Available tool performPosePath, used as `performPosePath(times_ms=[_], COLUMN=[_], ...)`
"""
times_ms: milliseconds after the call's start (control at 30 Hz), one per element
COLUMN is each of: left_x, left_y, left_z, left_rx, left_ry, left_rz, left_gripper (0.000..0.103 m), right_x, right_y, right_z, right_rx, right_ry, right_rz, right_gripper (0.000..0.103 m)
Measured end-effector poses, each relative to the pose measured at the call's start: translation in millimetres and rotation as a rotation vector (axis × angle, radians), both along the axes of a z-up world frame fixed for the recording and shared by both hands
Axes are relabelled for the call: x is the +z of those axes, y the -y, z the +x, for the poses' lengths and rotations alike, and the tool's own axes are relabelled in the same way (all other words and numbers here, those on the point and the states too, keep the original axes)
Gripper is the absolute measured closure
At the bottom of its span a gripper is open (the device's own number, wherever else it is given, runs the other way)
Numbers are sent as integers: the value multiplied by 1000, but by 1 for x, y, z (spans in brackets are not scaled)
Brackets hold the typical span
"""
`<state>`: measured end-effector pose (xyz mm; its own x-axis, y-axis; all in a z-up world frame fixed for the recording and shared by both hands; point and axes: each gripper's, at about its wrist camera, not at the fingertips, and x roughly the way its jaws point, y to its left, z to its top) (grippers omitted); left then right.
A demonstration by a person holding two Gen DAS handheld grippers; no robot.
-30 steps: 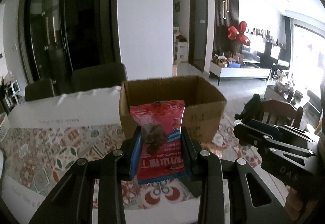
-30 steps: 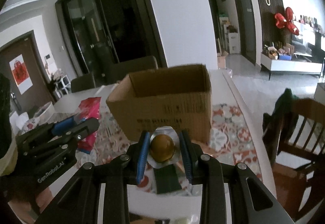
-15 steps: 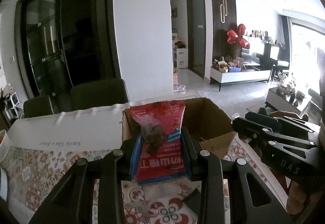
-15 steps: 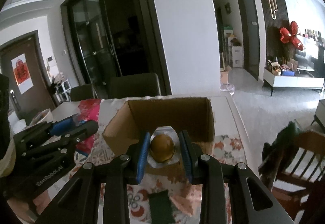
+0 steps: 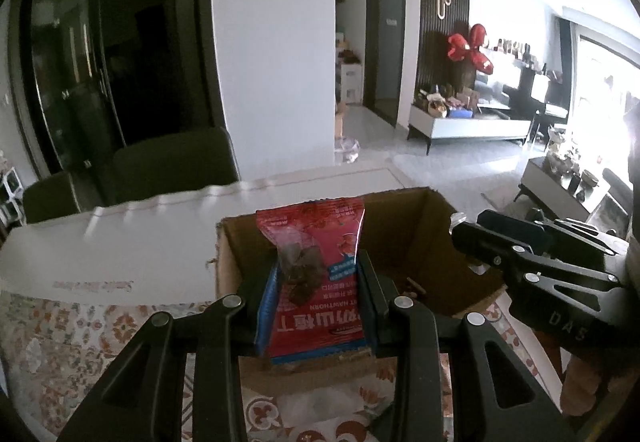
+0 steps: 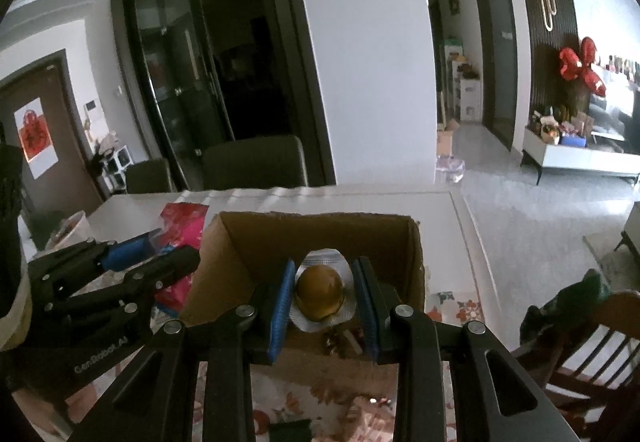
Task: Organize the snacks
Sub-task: 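Carry both snacks over the cardboard box and open both grippers, then withdraw both grippers from the box back toward the remaining snacks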
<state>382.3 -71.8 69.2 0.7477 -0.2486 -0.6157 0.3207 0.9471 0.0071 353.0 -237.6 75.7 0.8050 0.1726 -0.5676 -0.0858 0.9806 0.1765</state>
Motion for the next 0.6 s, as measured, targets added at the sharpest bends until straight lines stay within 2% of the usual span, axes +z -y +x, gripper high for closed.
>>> performPosePath(times_ms=[100, 133, 167, 200, 233, 267, 467, 600], left_x=[-8, -10, -11, -11, -11, -11, -7, 3], left_y=[0, -1, -1, -1, -2, -3, -12, -19], left_z=[14, 16, 17, 16, 16, 14, -9, -30], left_rx=[21, 26, 30, 35, 43, 48, 66, 69], left_ry=[-27, -35, -38, -37, -29, -21, 31, 83], left_rz=[12, 13, 14, 15, 17, 21, 61, 86], left_gripper=[67, 62, 53, 48, 44, 43, 31, 24], right_x=[-8, -9, -11, -13, -14, -14, -11, -5], right_y=[3, 3, 3, 3, 2, 2, -6, -10], right_z=[13, 16, 19, 21, 24, 24, 7, -10], right_rx=[-16, -21, -23, -24, -30, -37, -49, -62], right_ry=[-19, -27, -33, -40, -45, -40, -11, 19], right_rz=[-14, -21, -23, -26, -32, -42, -92, -112], right_gripper=[71, 71, 70, 60, 54, 50, 49, 37])
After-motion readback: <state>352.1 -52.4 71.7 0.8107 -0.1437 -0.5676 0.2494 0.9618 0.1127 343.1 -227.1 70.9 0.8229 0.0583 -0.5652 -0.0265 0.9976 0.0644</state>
